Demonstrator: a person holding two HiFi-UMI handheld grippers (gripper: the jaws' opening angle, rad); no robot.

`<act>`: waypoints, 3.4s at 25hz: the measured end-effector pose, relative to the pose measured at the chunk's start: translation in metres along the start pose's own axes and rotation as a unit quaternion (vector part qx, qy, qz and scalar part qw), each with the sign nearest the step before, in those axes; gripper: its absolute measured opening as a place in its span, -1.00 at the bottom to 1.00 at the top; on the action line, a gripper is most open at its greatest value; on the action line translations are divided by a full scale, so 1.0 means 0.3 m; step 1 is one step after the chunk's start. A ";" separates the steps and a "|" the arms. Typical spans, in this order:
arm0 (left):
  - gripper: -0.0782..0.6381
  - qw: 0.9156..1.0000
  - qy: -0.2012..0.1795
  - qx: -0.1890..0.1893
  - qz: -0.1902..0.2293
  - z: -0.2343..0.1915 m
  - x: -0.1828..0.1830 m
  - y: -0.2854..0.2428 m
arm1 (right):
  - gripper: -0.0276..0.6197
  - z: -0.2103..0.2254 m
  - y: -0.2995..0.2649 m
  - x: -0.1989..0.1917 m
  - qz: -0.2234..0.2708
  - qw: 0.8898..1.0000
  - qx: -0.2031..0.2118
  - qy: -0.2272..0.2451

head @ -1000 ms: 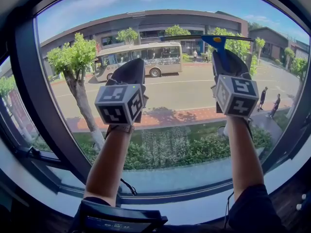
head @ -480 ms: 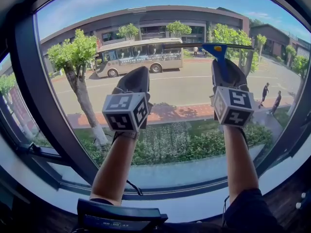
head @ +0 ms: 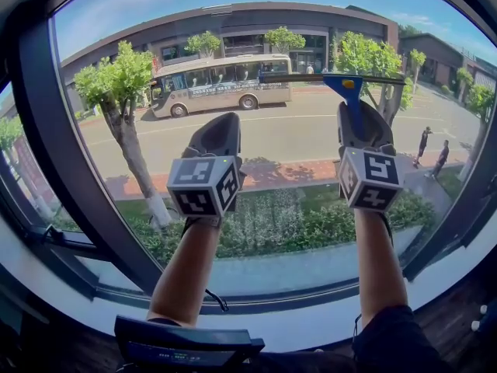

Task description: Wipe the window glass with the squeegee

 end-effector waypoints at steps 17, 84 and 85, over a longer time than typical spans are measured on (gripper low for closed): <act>-0.78 1.000 0.020 -0.002 -0.024 0.030 -0.127 0.025 | -0.47 0.009 0.117 -0.170 -0.019 1.000 0.003 0.001; -0.78 0.993 0.091 -0.003 -0.074 0.108 -0.437 0.094 | -0.47 -0.018 0.361 -0.531 -0.094 0.996 0.008 0.007; -0.78 0.993 0.091 -0.002 -0.074 0.108 -0.437 0.093 | -0.47 -0.016 0.360 -0.533 -0.094 0.996 0.007 0.007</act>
Point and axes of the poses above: the fingertips, and each gripper's own axes: y backward along the fingers, z to its right, x out of its top, the point moved 3 cm from there along y, backward along the fingers, and after that the axes turned 14 degrees about -x, right-handed, at the moved point
